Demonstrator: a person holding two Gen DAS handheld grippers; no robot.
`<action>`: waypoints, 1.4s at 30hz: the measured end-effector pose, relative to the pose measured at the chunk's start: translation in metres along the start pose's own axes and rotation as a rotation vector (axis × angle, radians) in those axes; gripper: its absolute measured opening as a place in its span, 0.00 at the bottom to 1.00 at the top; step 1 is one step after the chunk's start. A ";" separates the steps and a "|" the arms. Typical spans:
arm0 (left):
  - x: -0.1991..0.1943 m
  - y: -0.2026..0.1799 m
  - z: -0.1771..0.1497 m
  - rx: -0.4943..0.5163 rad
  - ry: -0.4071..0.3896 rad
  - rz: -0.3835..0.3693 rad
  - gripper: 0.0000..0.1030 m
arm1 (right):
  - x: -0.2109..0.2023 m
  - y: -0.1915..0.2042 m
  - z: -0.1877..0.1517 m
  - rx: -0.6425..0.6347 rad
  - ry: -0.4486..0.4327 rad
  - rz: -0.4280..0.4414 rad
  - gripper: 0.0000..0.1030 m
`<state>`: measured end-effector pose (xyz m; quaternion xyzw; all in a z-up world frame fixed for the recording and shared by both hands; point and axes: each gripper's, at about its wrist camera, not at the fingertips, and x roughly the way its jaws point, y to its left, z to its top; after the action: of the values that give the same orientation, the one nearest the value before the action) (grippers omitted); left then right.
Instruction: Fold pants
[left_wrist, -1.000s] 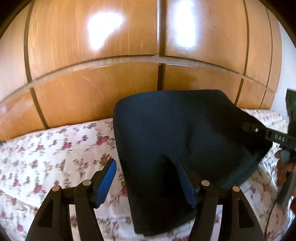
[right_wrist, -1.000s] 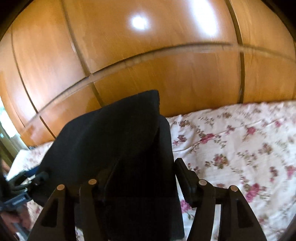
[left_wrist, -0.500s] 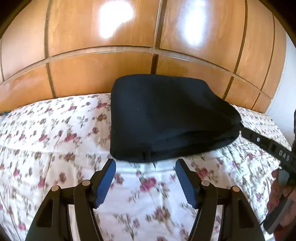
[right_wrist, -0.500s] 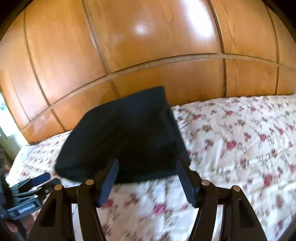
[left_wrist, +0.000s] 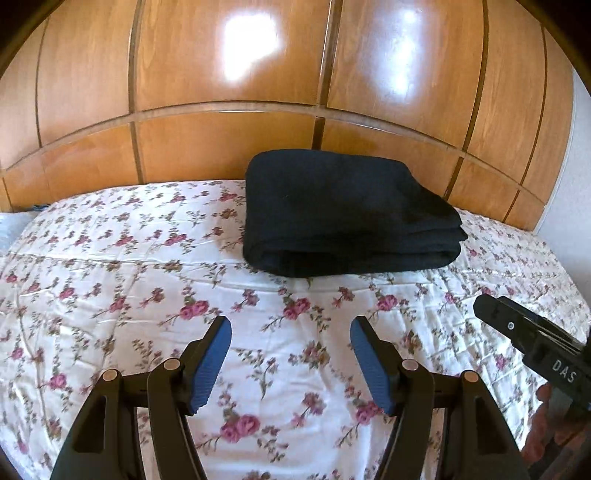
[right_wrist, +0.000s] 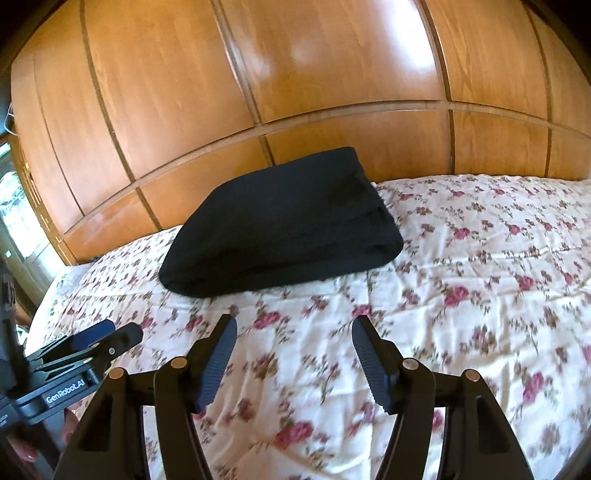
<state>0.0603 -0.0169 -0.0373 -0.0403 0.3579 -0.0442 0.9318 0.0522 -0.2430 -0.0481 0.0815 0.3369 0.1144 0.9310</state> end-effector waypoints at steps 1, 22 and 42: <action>-0.002 0.000 -0.002 0.005 0.000 0.008 0.66 | -0.002 0.002 -0.003 -0.002 0.000 0.001 0.64; -0.069 0.002 -0.015 -0.013 -0.057 0.115 0.66 | -0.057 0.048 -0.013 -0.064 -0.086 -0.080 0.85; -0.104 0.004 -0.017 -0.016 -0.095 0.112 0.66 | -0.084 0.074 -0.019 -0.071 -0.103 -0.178 0.91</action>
<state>-0.0277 -0.0016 0.0186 -0.0300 0.3152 0.0128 0.9485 -0.0344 -0.1932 0.0061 0.0241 0.2902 0.0385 0.9559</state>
